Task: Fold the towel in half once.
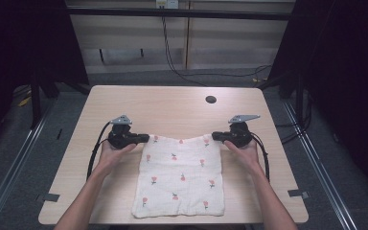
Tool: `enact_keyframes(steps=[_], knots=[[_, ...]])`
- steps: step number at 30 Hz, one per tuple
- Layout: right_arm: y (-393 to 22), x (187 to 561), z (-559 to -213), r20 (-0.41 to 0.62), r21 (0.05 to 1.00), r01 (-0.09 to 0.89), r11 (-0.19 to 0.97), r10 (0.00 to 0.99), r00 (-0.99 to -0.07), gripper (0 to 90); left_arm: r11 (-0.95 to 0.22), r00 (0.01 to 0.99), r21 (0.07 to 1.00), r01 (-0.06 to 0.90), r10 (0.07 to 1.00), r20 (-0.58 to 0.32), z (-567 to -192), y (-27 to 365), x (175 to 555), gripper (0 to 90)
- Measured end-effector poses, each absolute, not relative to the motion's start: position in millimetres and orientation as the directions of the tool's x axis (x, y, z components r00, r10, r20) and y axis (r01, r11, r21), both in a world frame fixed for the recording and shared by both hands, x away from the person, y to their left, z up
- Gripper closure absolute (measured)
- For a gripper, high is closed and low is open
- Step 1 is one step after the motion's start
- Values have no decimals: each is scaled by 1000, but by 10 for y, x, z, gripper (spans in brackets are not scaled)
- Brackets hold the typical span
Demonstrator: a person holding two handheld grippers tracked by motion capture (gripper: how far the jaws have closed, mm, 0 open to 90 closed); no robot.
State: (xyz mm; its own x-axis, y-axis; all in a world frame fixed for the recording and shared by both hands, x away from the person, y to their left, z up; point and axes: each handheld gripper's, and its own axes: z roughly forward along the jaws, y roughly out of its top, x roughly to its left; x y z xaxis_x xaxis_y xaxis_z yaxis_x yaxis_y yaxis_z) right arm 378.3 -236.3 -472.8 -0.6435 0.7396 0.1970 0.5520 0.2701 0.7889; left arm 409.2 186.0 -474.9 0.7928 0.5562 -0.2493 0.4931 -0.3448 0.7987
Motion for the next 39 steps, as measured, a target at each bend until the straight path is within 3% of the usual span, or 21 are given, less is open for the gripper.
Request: enact_keyframes(steps=[14, 26, 32, 39], knots=[[-2431, 3687, -4389, 166, 858, 465, 216, 740, -651, 857, -300, 810, 851, 432, 544, -220, -4506, 1899, 3980, 861], [-2487, 3576, -4357, 202, 850, 487, 199, 731, -652, 855, -296, 814, 852, 431, 534, -227, -4495, 1949, 3793, 862], [-2470, 3389, -4218, 141, 840, 462, 285, 707, -693, 856, -305, 833, 869, 391, 519, -193, -4321, 1981, 3686, 862], [-2485, 3258, -4128, 150, 847, 453, 279, 692, -706, 857, -333, 842, 873, 356, 519, -145, -4258, 2018, 3567, 862]])
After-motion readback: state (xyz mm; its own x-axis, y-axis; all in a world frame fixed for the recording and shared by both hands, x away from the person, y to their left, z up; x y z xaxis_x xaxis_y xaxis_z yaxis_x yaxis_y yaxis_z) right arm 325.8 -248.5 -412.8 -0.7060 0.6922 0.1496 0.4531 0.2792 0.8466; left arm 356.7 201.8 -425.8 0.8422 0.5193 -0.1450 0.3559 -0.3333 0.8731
